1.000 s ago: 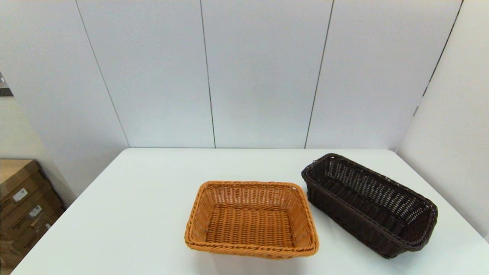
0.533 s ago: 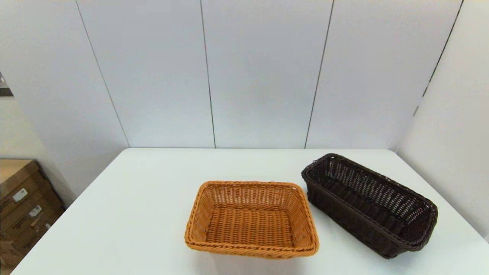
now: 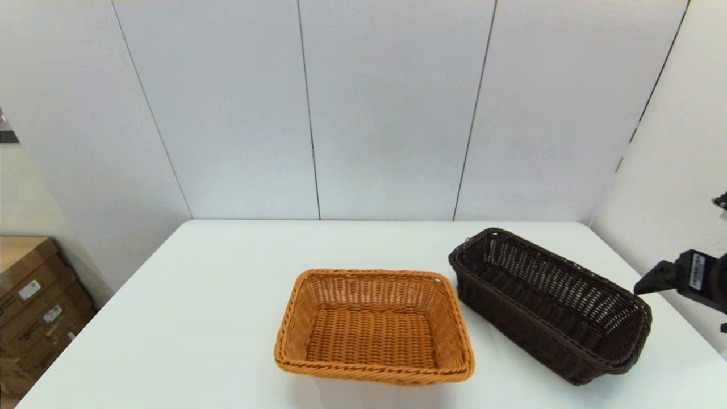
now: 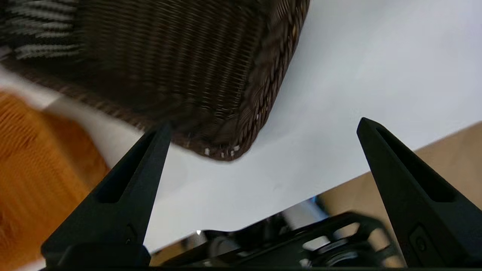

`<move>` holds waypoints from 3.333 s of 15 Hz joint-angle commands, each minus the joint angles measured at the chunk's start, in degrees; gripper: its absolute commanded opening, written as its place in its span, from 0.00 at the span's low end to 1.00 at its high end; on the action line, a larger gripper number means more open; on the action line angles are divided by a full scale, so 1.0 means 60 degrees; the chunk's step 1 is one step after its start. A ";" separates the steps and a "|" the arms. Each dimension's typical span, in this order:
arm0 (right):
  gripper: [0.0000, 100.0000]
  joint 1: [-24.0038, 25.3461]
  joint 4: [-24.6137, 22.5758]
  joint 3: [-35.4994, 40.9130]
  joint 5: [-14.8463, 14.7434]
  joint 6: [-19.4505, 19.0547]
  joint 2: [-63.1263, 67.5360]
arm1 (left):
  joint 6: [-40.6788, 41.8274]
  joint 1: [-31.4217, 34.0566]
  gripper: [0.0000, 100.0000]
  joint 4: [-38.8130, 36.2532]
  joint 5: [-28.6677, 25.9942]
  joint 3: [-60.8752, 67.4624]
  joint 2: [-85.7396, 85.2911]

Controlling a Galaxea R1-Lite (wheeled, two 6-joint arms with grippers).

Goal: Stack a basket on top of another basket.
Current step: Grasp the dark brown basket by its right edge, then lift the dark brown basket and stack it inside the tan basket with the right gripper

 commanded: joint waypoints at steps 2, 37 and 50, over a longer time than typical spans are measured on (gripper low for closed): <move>1.00 -0.0223 0.0058 -0.0414 -0.0253 0.1297 0.3008 | 0.0001 0.0003 1.00 0.0014 0.0003 0.0001 0.0012; 0.00 -0.3929 0.1889 -0.2201 0.6881 -0.0578 0.4048 | 0.0001 0.0003 1.00 0.0014 0.0003 0.0001 0.0012; 0.00 0.1037 0.6504 -0.6097 0.6222 -0.1735 0.2393 | 0.0001 0.0003 1.00 0.0014 0.0003 0.0001 0.0012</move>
